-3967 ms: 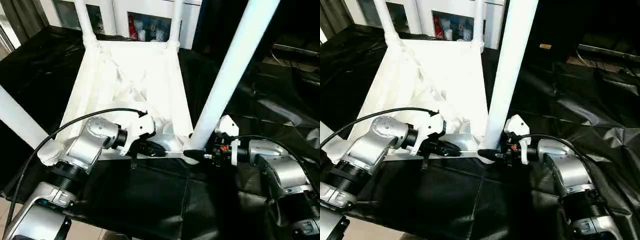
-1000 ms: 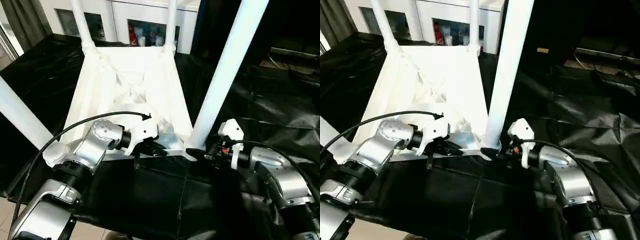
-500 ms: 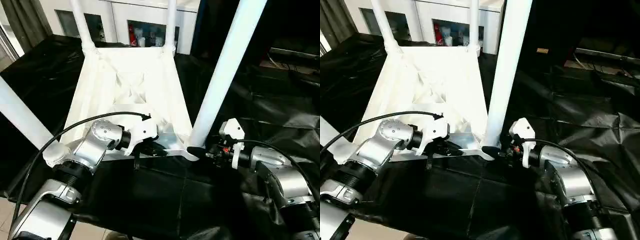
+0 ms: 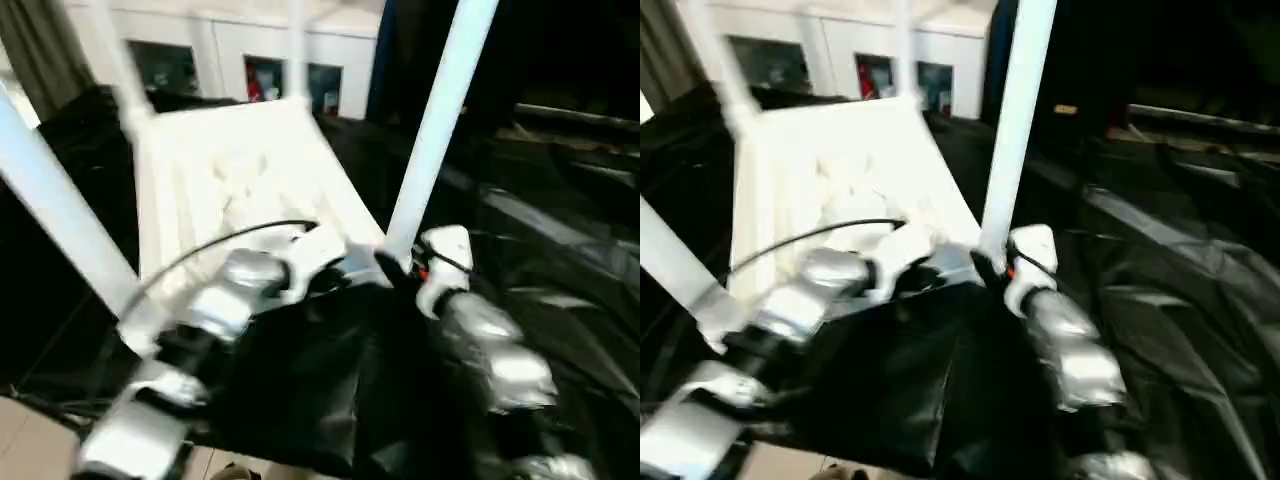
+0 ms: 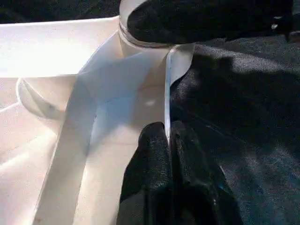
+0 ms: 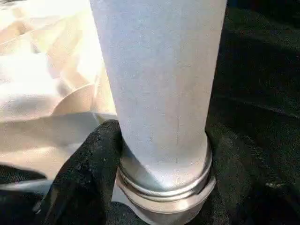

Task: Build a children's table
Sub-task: Rotate leg to tighten

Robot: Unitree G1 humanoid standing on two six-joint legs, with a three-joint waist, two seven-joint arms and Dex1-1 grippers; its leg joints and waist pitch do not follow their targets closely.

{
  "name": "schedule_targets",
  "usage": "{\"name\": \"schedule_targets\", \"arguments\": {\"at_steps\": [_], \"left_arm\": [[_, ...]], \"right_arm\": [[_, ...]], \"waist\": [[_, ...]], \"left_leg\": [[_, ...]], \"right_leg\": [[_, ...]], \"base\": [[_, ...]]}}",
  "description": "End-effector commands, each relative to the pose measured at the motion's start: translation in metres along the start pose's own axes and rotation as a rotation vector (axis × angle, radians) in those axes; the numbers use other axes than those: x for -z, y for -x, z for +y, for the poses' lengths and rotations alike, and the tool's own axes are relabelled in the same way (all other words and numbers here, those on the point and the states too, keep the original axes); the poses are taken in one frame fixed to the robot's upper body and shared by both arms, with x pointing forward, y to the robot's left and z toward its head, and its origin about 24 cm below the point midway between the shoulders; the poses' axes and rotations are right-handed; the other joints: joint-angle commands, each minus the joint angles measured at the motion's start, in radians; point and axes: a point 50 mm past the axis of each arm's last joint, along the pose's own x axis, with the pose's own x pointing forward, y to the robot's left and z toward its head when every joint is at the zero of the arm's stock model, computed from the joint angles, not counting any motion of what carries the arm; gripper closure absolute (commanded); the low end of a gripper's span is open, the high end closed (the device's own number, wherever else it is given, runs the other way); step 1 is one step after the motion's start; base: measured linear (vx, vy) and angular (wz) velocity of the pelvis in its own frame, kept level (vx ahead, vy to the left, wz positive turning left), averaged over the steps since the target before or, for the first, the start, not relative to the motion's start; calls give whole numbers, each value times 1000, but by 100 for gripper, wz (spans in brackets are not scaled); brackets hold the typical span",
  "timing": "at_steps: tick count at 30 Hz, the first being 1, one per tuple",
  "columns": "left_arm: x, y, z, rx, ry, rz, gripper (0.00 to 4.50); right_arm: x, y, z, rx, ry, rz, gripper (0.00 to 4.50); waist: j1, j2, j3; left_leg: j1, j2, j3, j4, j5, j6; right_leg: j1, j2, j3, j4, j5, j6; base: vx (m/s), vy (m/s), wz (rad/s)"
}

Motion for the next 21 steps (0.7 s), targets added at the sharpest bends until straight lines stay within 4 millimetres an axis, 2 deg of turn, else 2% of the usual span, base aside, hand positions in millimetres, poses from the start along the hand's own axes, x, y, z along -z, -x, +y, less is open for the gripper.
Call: {"name": "schedule_targets", "arguments": {"at_steps": [1,4,5,6,8,9,11,12,13,14,16,17,19,21], "left_arm": [[-10,-22,-30,118,-11,-27,450],[-5,-15,-25,125,-27,-25,450],[-3,-13,-23,127,-29,-21,450],[1,-6,-18,138,-40,-16,450],[3,-4,-17,143,-45,-15,450],[7,2,-13,158,-51,-7,450],[11,7,-11,181,-58,0,450],[16,16,-7,212,-69,12,450],[18,21,-6,231,-77,11,450],[19,23,-5,238,-81,10,450],[23,35,-2,297,-96,14,450],[25,39,-1,318,-95,20,450],[26,43,1,333,-97,23,450],[27,48,2,357,-94,25,450]], "right_arm": [[18,-5,29,-129,50,95,125],[13,-3,18,-162,94,68,113],[11,-2,15,-178,107,62,94],[6,2,7,-234,122,48,94],[4,3,5,-256,125,42,94],[0,8,-1,-315,152,37,94],[-4,13,-5,-385,170,34,94],[-10,22,-12,-476,186,31,94],[-14,26,-16,-520,192,30,94],[-15,28,-18,-537,195,29,94],[-23,37,-26,-637,221,39,94],[-26,40,-29,-669,231,42,94],[-28,41,-32,-679,245,39,94],[-32,43,-33,-725,255,41,94]], "waist": [[-9,-1,-36],[-8,-2,-39],[-7,-3,-40],[-6,-6,-41],[0,-7,-44],[2,-9,-44],[6,-12,-46],[8,-15,-47],[10,-18,-48],[12,-17,-47],[16,-15,-49],[17,-17,-50],[18,-16,-48],[22,-17,-54]], "left_leg": [[14,26,-30,-84,-482,-6],[11,30,-30,-89,-471,4],[10,30,-28,-88,-467,8],[10,30,-25,-87,-455,15],[1,31,-19,-85,-390,41],[0,31,-15,-83,-361,48],[-1,30,-15,-81,-344,61],[-4,30,-12,-78,-323,75],[-6,32,-9,-75,-299,87],[-7,31,-9,-73,-291,92],[-2,33,-5,-68,-269,95],[-3,35,-3,-66,-249,99],[-4,35,0,-64,-237,96],[-8,36,-1,-62,-178,99]], "right_leg": [[16,-46,18,-102,-628,-48],[20,-47,24,-95,-540,-85],[21,-46,26,-93,-524,-91],[21,-46,31,-89,-490,-106],[28,-49,40,-78,-407,-141],[28,-49,42,-75,-383,-155],[33,-50,41,-72,-380,-159],[36,-51,43,-70,-378,-162],[33,-51,46,-66,-350,-172],[34,-51,46,-65,-344,-176],[30,-51,47,-59,-330,-196],[30,-48,47,-53,-298,-209],[27,-47,48,-48,-287,-222],[36,-45,45,-34,-217,-241]], "base": [[0,0,0],[-3,19,-2],[0,0,0],[0,0,0],[0,0,0],[0,0,0],[0,0,0],[0,0,0],[0,0,0],[0,0,0],[43,-54,8],[47,-55,9],[25,-25,5],[28,-24,4]]}}
